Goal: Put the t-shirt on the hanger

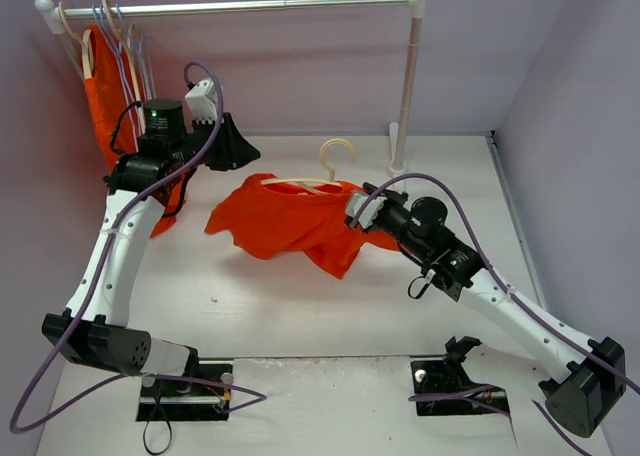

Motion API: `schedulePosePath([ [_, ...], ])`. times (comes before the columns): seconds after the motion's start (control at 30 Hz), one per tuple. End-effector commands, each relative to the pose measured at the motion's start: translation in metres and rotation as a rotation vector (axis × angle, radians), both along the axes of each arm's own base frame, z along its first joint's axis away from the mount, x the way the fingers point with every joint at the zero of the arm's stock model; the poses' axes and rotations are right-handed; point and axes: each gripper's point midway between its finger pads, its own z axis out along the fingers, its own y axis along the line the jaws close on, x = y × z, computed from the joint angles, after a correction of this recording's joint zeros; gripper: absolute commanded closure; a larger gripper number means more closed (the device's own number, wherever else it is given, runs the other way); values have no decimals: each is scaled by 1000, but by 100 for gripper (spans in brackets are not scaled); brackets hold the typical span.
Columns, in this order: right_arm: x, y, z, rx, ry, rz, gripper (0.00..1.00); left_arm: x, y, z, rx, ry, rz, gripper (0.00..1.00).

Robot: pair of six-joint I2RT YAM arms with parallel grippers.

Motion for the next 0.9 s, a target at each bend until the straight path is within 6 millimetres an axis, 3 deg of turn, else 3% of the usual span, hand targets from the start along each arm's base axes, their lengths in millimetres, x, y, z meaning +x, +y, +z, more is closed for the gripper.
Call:
schedulePosePath([
  [0.0,-5,6,66,173,-159,46,100,6,3,32,6,-112,19,79],
  [0.1,-12,8,69,199,-161,80,100,15,2,28,12,-94,25,77],
  [0.23,-17,5,74,224,-160,92,100,23,3,30,20,-100,41,46],
  [0.27,-16,3,71,219,-154,87,100,20,5,33,24,-108,45,44],
  [0.4,-6,-7,58,203,-122,42,100,9,17,50,72,-173,77,42],
  [0.53,-2,-10,52,210,-109,43,100,-11,30,49,166,-252,59,38],
  [0.67,0,-6,42,192,-79,59,100,-38,25,55,150,-337,-56,37],
  [0.8,3,-4,33,167,-67,63,100,-56,10,44,162,-358,-230,30],
  [0.87,2,-1,31,166,-66,78,100,-58,8,24,189,-304,-288,29],
])
